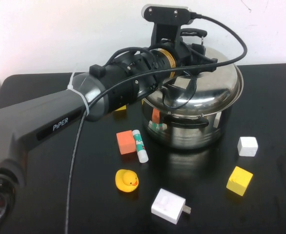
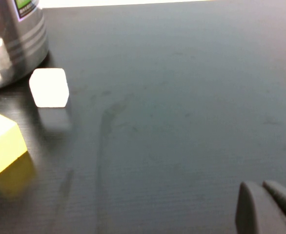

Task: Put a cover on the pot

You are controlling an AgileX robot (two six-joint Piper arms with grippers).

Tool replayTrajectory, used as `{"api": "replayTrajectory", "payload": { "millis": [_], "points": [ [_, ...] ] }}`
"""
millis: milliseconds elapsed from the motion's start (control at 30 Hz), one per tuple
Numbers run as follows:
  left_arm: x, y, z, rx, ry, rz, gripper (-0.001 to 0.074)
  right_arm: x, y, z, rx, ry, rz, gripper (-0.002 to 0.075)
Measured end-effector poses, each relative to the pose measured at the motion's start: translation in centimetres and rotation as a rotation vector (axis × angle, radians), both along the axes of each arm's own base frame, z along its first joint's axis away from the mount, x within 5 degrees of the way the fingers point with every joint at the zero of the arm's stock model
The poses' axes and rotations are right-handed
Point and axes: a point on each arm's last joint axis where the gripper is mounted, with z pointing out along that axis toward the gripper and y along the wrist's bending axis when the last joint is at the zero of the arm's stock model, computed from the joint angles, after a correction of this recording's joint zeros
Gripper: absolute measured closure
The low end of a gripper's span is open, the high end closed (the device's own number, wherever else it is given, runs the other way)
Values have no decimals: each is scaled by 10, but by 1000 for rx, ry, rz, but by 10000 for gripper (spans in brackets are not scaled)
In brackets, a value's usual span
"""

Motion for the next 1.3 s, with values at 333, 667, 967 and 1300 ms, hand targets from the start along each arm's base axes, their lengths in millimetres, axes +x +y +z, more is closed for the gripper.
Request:
{"api": "replayTrajectory", "payload": {
  "millis": [333, 667, 967, 1300],
  "points": [
    [-4, 7, 14, 11, 1, 38, 296, 0, 0, 0, 0, 0, 0, 728],
    [-32, 39, 85, 84, -133, 130, 526, 0, 0, 0, 0, 0, 0, 728],
    [-73, 80, 156, 87, -265, 242, 724, 0, 0, 0, 0, 0, 0, 728],
    [-160, 155, 216, 25, -350, 380, 735, 0, 0, 0, 0, 0, 0, 728]
  ]
}}
